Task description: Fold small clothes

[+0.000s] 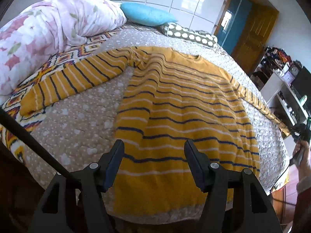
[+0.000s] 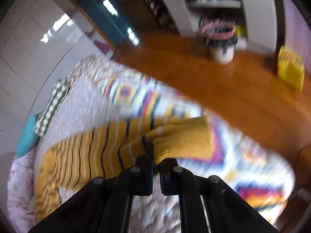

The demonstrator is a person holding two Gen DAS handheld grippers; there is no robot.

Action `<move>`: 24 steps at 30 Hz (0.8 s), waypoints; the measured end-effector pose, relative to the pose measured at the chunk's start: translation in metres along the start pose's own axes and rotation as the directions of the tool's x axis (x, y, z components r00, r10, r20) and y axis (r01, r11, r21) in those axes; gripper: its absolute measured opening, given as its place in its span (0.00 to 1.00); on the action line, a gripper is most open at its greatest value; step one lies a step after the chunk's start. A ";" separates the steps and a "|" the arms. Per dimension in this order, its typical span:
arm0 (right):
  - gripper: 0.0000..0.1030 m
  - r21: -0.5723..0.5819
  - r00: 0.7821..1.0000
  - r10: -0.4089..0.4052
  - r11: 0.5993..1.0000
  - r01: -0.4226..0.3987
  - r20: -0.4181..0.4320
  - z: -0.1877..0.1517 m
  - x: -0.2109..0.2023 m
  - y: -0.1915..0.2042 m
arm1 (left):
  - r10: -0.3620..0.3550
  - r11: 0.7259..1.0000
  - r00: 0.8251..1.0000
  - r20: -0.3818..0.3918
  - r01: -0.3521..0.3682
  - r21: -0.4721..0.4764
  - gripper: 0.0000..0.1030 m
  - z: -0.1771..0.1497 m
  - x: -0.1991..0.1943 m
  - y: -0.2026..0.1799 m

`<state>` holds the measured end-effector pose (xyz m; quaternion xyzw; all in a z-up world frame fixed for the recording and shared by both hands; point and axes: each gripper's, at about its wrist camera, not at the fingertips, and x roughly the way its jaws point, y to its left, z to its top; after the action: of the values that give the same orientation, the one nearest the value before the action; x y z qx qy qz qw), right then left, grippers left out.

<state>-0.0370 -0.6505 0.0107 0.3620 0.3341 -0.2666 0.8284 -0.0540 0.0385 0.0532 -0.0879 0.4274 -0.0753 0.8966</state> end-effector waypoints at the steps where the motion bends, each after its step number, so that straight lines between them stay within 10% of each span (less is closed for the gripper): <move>1: 0.05 -0.005 0.999 -0.021 1.000 0.021 0.030 0.012 -0.006 0.005 | -0.007 1.000 1.000 0.006 0.007 -0.010 0.61 0.002 -0.002 0.004; 9: 0.05 -0.276 0.996 -0.041 0.959 0.062 0.082 0.018 -0.013 0.145 | -0.016 0.998 0.998 0.064 0.020 -0.065 0.61 0.004 -0.017 0.037; 17: 0.05 -0.615 0.973 0.182 0.755 -0.229 -0.138 -0.111 0.008 0.372 | 0.003 0.984 0.996 0.092 0.013 -0.177 0.61 -0.008 -0.030 0.091; 24: 0.05 -0.737 0.923 0.194 0.558 -0.383 -0.332 -0.256 0.041 0.497 | 0.037 0.965 0.992 0.119 -0.005 -0.263 0.63 -0.019 -0.041 0.134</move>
<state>0.2361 -0.1636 0.0578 0.0357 0.4391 0.0888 0.8933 -0.0868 0.1762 0.0424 -0.2056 0.3785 -0.0031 0.9025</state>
